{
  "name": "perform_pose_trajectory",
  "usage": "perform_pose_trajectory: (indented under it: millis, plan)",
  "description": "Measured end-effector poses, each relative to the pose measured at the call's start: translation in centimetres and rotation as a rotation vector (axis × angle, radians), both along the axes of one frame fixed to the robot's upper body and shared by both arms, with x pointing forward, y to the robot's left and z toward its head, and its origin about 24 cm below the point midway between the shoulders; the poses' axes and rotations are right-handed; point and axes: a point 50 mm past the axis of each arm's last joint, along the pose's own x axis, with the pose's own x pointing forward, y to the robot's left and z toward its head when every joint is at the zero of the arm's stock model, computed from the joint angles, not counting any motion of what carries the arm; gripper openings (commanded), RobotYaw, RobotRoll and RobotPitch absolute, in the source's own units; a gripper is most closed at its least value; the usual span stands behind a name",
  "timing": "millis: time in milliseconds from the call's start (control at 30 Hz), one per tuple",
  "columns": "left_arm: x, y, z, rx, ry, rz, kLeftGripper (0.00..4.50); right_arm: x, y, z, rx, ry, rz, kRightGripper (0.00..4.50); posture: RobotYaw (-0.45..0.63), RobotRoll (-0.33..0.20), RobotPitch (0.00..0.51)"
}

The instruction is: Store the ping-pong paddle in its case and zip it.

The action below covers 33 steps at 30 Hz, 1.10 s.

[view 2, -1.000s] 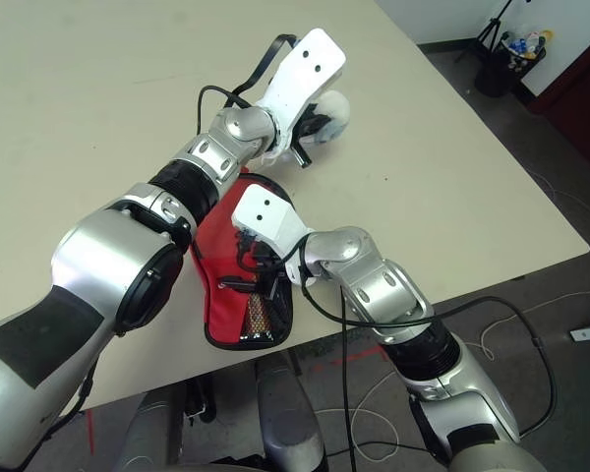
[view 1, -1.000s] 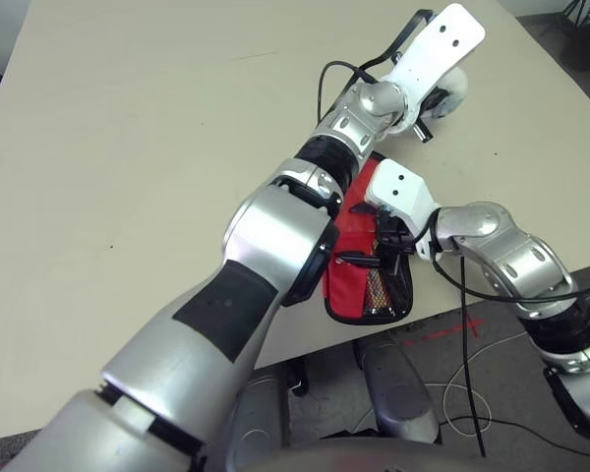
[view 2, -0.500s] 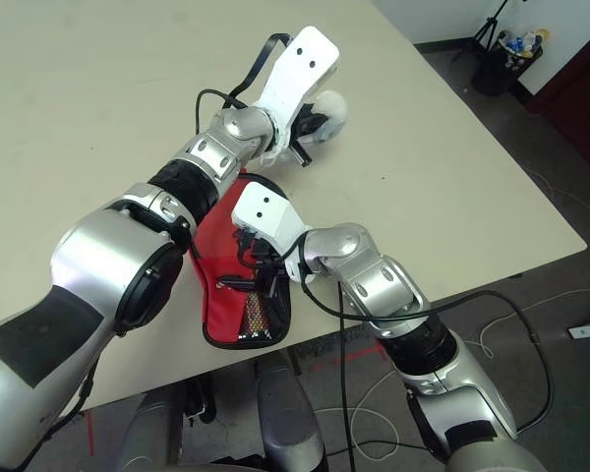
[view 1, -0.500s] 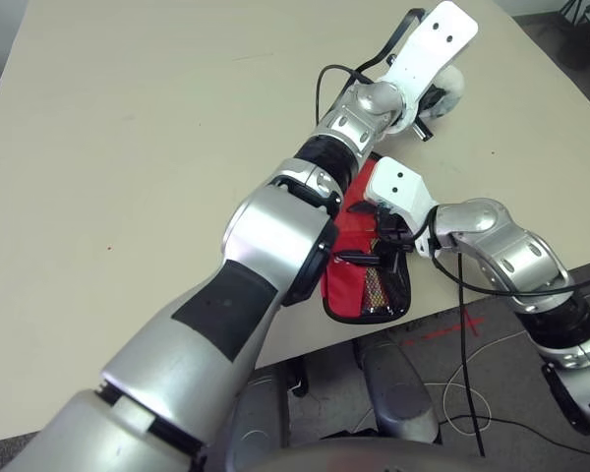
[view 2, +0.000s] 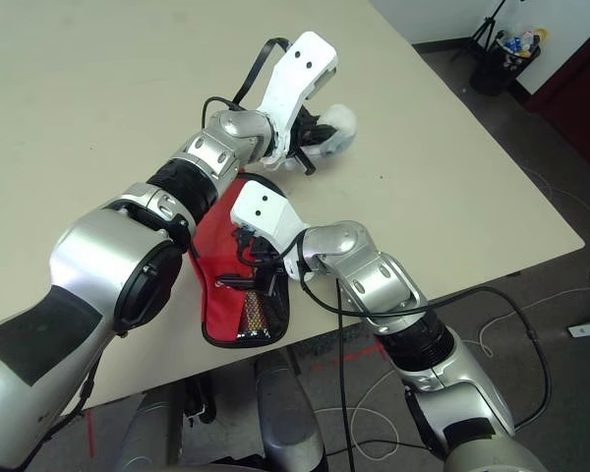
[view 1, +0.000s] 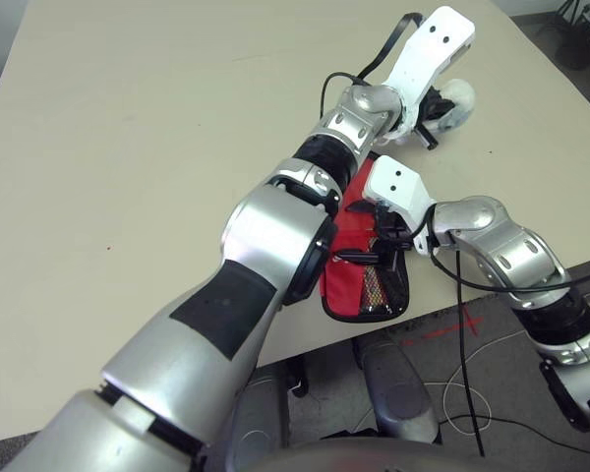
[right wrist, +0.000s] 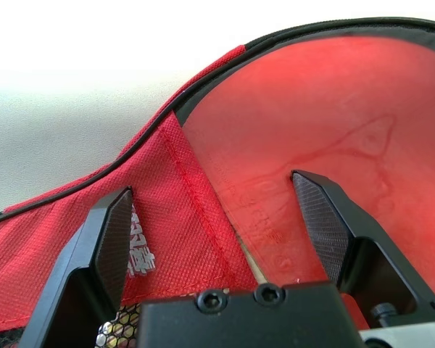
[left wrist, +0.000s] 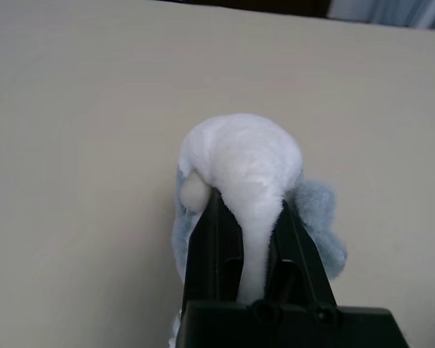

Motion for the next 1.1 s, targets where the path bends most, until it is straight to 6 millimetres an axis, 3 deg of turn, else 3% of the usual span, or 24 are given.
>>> perform_pose_trajectory:
  millis: [67, 500, 633, 733, 900, 1000, 1100]
  plan:
    - [-0.1, 0.0, -0.1, 0.01, 0.008, -0.011, 0.18, 0.0, 0.0, 0.0, 0.0, 0.0, 0.0, 4.5, -0.35, 0.0, 0.298]
    - [-0.2, -0.1, -0.1, 0.014, 0.018, -0.038, 4.48, 0.4, 0.1, 0.0, 0.002, 0.004, 0.014, 4.5, -0.28, 0.0, 0.302]
    - [0.0, 0.2, 0.6, 0.007, -0.008, -0.041, 4.48, 0.8, 0.0, 0.2, 0.001, 0.007, 0.025, 4.5, -0.23, 0.0, 0.298]
    - [0.1, 0.7, 3.2, -0.029, -0.082, -0.034, 4.48, 1.1, 0.0, 0.2, 0.0, 0.013, 0.035, 4.5, -0.19, 0.0, 0.287]
    - [1.1, 4.6, 8.0, -0.115, -0.2, 0.026, 4.48, 1.5, 0.0, 0.3, -0.001, 0.022, 0.053, 4.5, -0.16, 0.0, 0.262]
    - [1.7, 7.0, 8.4, -0.074, -0.21, 0.036, 4.48, 1.8, -0.1, 0.3, -0.004, 0.026, 0.053, 4.5, -0.16, 0.0, 0.255]
    - [2.0, 8.5, 7.4, -0.004, -0.195, 0.007, 4.48, 2.1, -0.3, 0.4, -0.005, 0.026, 0.048, 4.5, -0.16, 0.0, 0.246]
